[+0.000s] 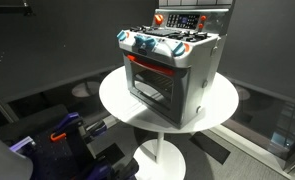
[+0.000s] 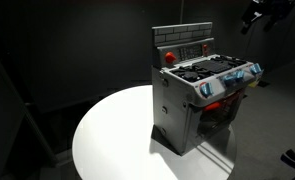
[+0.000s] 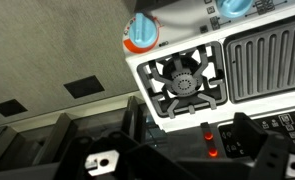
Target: Press the top right orange button on the stove
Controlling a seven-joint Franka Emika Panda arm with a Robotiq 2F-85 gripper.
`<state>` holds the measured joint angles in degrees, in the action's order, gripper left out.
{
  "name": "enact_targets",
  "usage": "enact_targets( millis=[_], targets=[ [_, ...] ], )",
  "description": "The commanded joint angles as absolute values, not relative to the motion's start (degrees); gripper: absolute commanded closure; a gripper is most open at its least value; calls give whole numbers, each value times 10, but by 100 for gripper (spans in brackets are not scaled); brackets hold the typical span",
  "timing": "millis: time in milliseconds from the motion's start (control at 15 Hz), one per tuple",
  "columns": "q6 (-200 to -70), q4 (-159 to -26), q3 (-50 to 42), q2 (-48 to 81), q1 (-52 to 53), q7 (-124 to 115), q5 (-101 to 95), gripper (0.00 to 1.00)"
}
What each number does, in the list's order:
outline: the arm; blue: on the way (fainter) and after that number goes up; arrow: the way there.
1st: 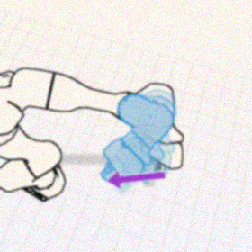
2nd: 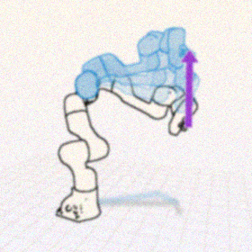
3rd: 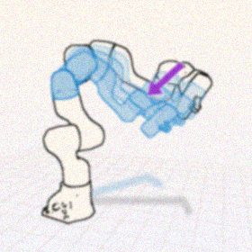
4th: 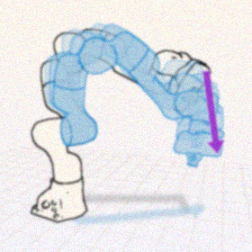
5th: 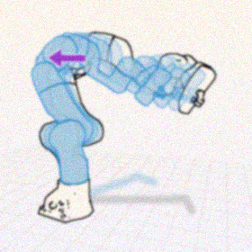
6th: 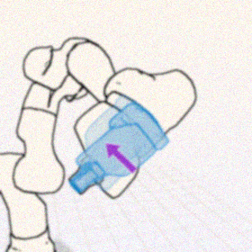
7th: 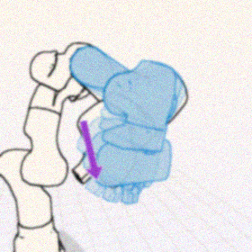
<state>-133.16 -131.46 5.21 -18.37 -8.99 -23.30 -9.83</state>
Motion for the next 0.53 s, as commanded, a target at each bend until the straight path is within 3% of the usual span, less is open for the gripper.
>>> enact_targets(
  millis=[0,467],
  targets=[
    [-1401,-1321,43,-174,-85,-240,-111,0],
    [-1519,-1314,35,-118,-85,-232,-95,0]
  ],
)
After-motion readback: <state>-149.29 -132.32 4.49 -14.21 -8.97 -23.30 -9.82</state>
